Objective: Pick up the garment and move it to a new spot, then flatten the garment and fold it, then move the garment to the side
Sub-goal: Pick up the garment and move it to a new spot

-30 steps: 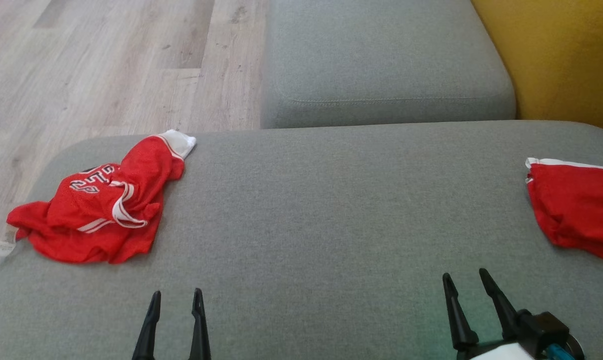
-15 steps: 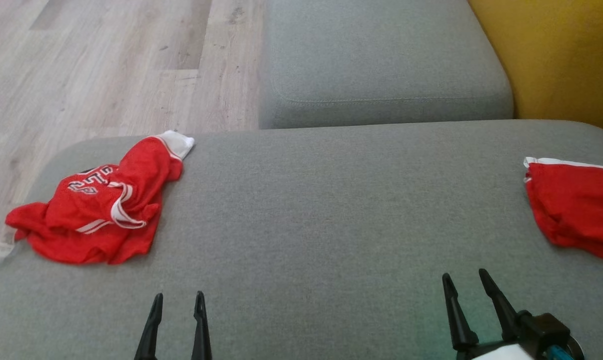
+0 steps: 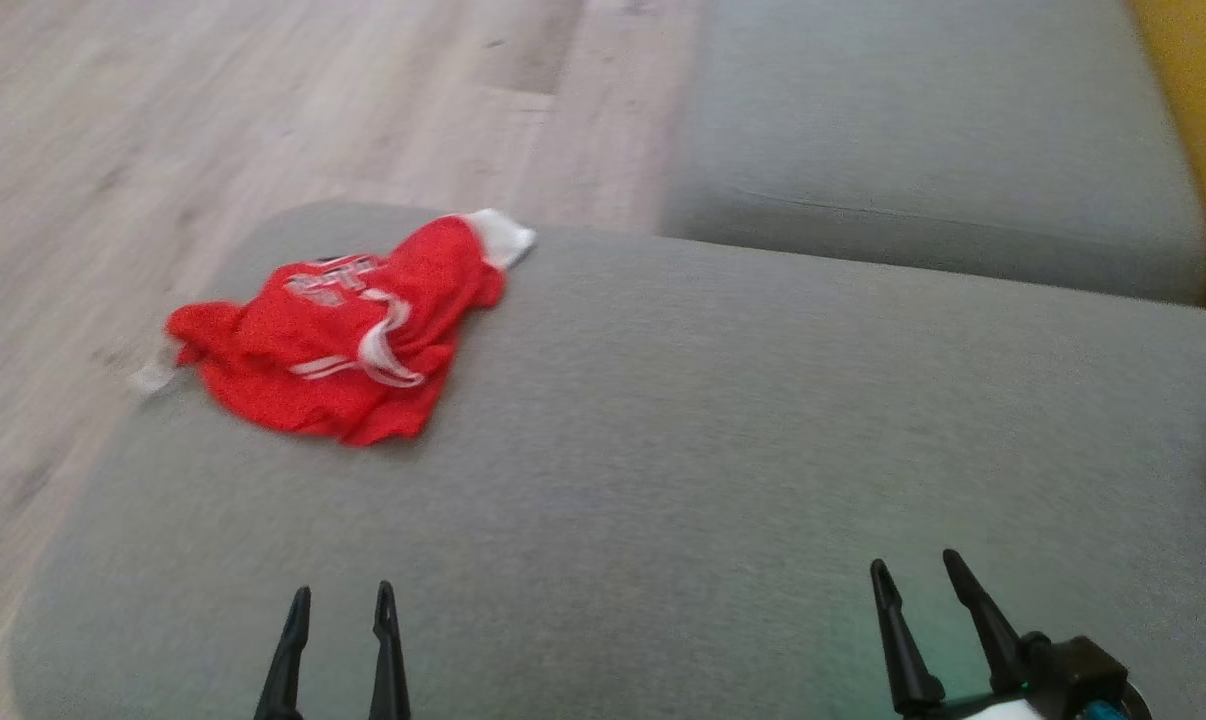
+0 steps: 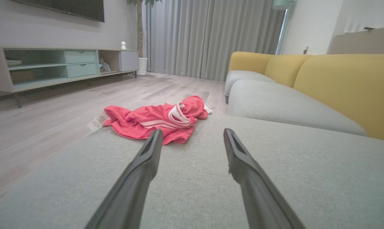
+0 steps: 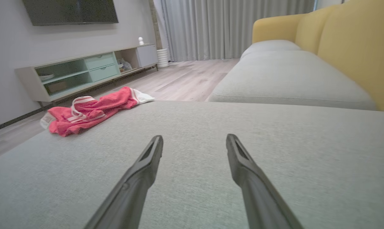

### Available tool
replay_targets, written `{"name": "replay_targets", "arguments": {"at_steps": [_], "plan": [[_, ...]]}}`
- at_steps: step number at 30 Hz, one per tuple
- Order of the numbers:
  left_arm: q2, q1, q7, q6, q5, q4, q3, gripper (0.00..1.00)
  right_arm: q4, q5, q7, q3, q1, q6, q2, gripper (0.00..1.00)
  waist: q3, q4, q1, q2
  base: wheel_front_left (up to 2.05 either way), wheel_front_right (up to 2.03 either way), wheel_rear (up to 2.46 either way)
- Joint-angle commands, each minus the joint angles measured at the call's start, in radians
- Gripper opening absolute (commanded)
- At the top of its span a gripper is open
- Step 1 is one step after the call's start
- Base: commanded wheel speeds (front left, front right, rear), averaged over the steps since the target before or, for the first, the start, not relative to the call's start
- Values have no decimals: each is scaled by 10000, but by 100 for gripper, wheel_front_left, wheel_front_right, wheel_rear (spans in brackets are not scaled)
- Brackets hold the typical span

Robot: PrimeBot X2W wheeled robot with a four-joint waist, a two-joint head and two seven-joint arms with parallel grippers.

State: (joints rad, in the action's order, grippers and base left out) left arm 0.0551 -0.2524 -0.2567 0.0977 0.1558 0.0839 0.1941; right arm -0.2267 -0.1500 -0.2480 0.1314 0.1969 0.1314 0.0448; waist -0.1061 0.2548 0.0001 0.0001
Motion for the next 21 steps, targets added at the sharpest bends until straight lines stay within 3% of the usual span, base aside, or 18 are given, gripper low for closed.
{"name": "replay_targets", "arguments": {"at_steps": [1,6,9,17,21], "plan": [[-49,368,-51,33,-66,-280,-355,100,327,-88,-137,274,-436,-7,55,100,104,803,-1,-1,0,0,0],[-49,403,-51,-103,-267,-317,-506,100,297,-269,-137,199,-479,-7,55,100,195,1907,-1,-1,0,0,0],[-49,477,-51,-60,-257,-486,-707,100,264,-171,-137,298,-649,-7,55,100,511,2221,-1,-1,0,0,0],[101,1219,-51,-293,-564,-878,-1457,100,117,392,-137,186,-677,-7,59,100,1172,2613,-1,-1,0,0,0],[318,2456,-51,-457,-650,-1092,-2058,100,204,724,-137,261,-822,-7,486,100,1986,2410,-1,-1,0,0,0]]}}
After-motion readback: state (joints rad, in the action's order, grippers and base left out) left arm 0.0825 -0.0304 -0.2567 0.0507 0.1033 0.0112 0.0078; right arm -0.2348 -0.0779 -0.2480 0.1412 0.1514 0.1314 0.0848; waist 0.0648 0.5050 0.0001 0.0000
